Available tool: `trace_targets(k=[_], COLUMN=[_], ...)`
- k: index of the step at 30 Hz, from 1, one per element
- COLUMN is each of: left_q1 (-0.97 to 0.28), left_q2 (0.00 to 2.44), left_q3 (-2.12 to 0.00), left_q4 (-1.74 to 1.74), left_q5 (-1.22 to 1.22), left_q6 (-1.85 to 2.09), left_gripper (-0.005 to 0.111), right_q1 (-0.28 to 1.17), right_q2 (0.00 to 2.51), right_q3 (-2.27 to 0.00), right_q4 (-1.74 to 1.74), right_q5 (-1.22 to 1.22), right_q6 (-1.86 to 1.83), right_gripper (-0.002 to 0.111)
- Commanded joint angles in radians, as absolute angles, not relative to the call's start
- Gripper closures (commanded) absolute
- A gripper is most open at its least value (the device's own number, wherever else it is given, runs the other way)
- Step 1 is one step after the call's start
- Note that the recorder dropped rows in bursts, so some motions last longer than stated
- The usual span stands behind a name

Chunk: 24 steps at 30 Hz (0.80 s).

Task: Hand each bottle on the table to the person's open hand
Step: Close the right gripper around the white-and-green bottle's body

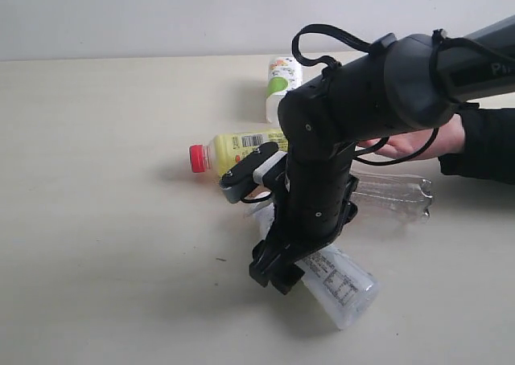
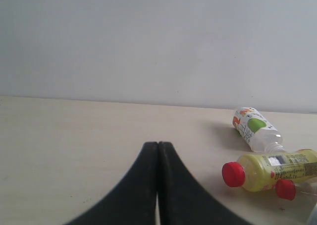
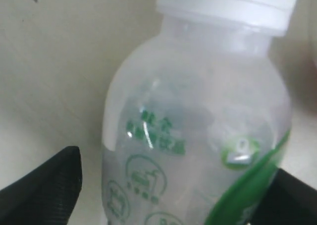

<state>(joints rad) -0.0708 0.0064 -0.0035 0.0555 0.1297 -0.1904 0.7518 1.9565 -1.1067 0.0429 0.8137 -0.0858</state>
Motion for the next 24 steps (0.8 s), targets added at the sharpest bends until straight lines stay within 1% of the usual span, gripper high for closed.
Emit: trace_targets(k=[1,3,5,7,11,13,14,24], left_q1=[-0.07,-0.07,-0.07,-0.07,-0.07,-0.07,-0.07,-0.07], left_q2=[0.0,0.0,0.0,0.0,0.0,0.0,0.0,0.0], left_q3=[0.0,0.0,0.0,0.0,0.0,0.0,0.0,0.0], left_q4=[0.048,0.048,0.048,0.048,0.048,0.048,0.048,0.048], left_q5=[0.129,0.129,0.129,0.129,0.129,0.129,0.129,0.129], left_q6=[-0.189,-0.189,-0.189,-0.189,-0.189,-0.189,-0.189,-0.189], left_gripper=[0.107,0.107,0.107,0.107,0.107,0.107,0.107,0.107], right_q1=[0.757,0.757,0.757,0.757,0.757,0.757,0.757,0.757], right_q2=[1.959,1.959,1.959,1.959,1.959,1.959,1.956,1.884], right_q3=[-1.114,-1.114,-1.114,-1.114,-1.114,-1.114,-1.114,-1.116], right_q4=[0.046,0.046,0.046,0.046,0.046,0.059,0.069,0.132], right_q5=[0.817,0.817,0.817,0.817,0.824,0.84,0.846,0.935], right_q6=[-0.084,-0.084,-0.084,-0.084,-0.084,-0.082,-0.082,-0.084], right_gripper=[0.035,0.042,0.052,0.065,0.094,0.106,0.108,0.108])
